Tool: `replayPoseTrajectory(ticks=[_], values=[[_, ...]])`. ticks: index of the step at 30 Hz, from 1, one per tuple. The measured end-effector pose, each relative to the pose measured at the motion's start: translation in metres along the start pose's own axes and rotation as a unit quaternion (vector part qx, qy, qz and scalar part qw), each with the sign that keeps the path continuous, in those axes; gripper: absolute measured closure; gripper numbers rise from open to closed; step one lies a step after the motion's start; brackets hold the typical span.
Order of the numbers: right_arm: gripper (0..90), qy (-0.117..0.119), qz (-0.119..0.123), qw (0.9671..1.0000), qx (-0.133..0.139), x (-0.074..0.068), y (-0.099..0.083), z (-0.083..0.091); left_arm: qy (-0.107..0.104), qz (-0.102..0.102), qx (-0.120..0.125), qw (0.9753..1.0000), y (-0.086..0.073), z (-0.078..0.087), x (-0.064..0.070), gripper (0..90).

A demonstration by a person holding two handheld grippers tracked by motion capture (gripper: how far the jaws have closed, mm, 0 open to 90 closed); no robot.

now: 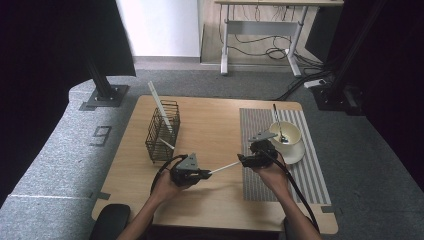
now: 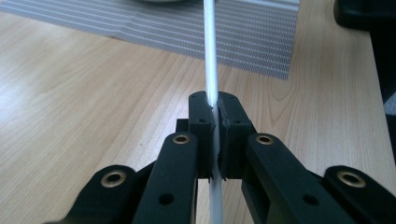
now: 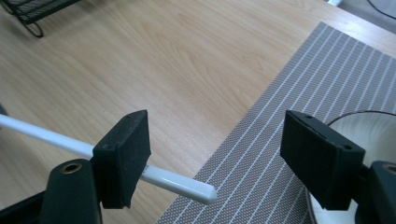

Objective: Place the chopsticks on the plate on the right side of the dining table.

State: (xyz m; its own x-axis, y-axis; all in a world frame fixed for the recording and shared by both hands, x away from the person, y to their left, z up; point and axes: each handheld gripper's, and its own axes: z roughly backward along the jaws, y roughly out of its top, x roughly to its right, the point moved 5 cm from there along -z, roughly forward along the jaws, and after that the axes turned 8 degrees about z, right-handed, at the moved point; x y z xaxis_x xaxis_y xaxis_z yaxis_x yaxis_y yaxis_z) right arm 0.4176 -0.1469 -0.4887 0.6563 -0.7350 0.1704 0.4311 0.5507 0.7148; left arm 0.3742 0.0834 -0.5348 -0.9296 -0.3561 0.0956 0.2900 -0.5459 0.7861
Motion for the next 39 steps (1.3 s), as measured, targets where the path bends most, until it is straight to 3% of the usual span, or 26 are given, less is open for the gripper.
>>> replayPoseTrajectory(ticks=[3,11,13,19,25,27,31,37,39], values=[[22.9,0.015,0.001,0.9998,0.014,-0.001,0.001,0.007,-0.001,-0.004,-0.013,0.9999,-0.002,-0.001,0.0,86.0],[21.5,0.063,0.012,0.9979,0.014,-0.008,-0.009,0.02,-0.017,-0.008,-0.035,0.9992,-0.008,0.0,-0.002,86.0],[20.4,0.066,0.014,0.9977,0.012,-0.009,-0.011,0.021,-0.021,-0.01,-0.039,0.999,-0.009,0.001,-0.002,85.9],[13.2,0.104,0.025,0.9941,-0.015,-0.024,-0.028,0.024,-0.049,-0.023,-0.052,0.9972,-0.011,0.001,0.002,85.9],[13.1,0.112,0.041,0.9926,-0.024,-0.035,-0.036,0.024,-0.069,-0.039,-0.07,0.9944,-0.013,-0.002,0.006,85.9],[16.3,0.112,0.064,0.9912,-0.032,-0.044,-0.042,0.023,-0.075,-0.043,-0.072,0.9937,-0.014,-0.002,0.008,85.9],[22.5,0.121,0.085,0.9883,-0.04,-0.055,-0.05,0.021,-0.09,-0.055,-0.077,0.9915,-0.015,-0.003,0.012,85.9],[32.2,0.132,0.101,0.985,-0.045,-0.064,-0.057,0.017,-0.103,-0.062,-0.082,0.9893,-0.016,-0.004,0.016,85.9],[39.7,0.145,0.113,0.982,-0.044,-0.07,-0.058,0.016,-0.108,-0.065,-0.084,0.9884,-0.016,-0.005,0.018,85.8]])
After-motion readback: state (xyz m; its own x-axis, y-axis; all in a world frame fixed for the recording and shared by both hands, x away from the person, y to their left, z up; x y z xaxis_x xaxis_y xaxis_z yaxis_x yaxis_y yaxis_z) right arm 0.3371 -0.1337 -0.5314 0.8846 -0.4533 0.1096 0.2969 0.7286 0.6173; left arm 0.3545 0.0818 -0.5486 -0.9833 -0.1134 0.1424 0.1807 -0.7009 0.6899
